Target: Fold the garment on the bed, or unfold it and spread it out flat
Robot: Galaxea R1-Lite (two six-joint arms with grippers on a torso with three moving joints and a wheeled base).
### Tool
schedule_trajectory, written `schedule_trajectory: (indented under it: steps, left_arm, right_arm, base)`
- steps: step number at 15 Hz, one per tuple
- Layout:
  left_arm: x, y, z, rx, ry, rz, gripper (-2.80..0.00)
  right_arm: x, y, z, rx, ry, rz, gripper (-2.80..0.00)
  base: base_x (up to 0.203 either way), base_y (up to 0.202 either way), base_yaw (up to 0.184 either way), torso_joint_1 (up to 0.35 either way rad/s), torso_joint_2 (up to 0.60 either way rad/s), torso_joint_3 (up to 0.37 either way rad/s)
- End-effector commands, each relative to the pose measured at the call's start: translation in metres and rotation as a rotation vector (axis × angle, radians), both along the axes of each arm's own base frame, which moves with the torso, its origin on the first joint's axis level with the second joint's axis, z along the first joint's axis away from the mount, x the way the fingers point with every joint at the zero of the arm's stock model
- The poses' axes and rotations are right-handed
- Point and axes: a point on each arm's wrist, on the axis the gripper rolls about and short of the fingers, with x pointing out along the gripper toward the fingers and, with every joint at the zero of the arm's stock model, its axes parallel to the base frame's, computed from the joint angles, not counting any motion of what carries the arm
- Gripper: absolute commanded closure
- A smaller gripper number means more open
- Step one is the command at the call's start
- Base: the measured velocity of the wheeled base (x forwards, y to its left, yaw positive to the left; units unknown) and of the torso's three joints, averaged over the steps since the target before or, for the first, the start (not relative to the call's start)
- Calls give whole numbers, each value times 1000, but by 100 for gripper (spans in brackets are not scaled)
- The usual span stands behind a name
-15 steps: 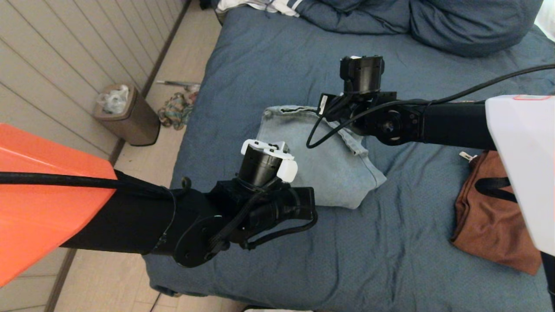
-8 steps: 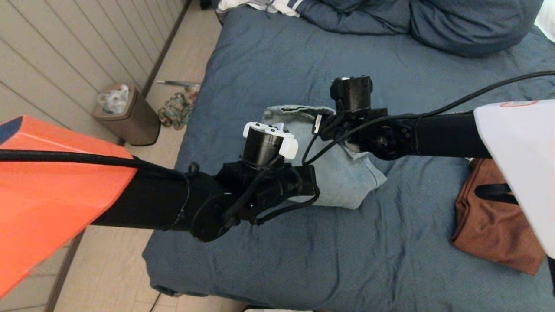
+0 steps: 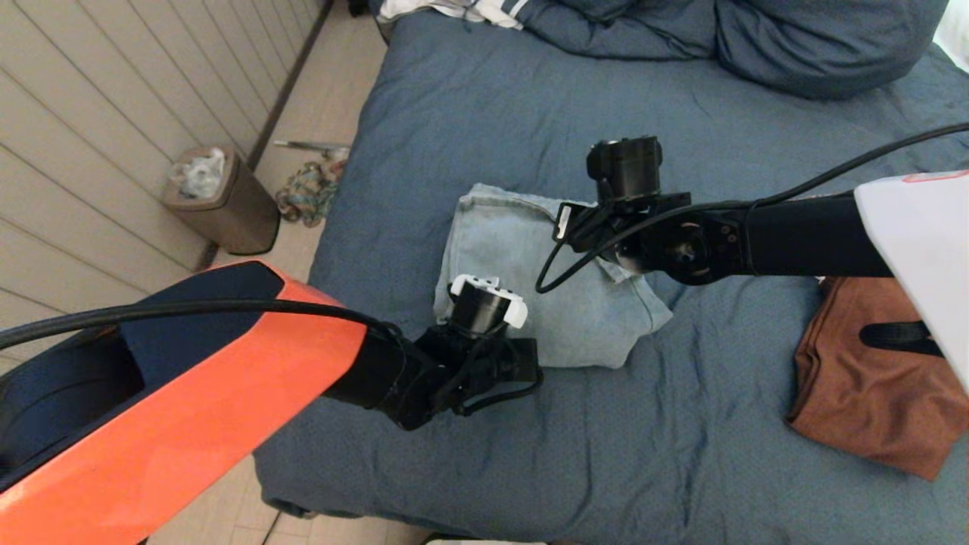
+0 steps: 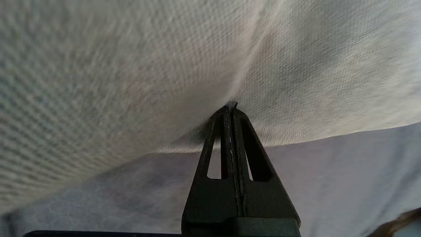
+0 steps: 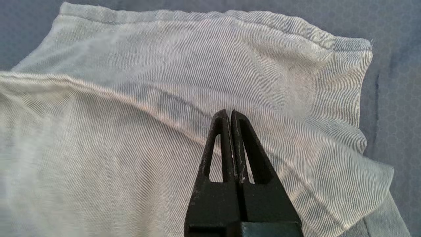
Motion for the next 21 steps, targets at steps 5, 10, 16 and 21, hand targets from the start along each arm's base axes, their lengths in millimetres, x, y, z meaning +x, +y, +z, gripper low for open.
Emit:
schedule_trajectory:
  steps: [5,10,16,21]
  left_arm:
    - [-15,13,50,-67,-73,13,0]
    - [-82,74,180,-217,-279,-8,0]
    - [-189,226,205,-83,-420,240,0]
    - [-275,315,155,107,-380,603,0]
  right_arm:
    - [-21,-20,43,41,-85,-21,0]
    - [-82,-48,88,44,-145,-12,0]
    - [-231,-127,95,-34,-157,-25,0]
    - [-345,-193,39,-116,-149,-199,0]
  base:
    - [0,0,0,0,0,0]
    - [0,0,0,0,0,0]
    - [0,0,0,0,0,0]
    - [0,0,0,0,0,0]
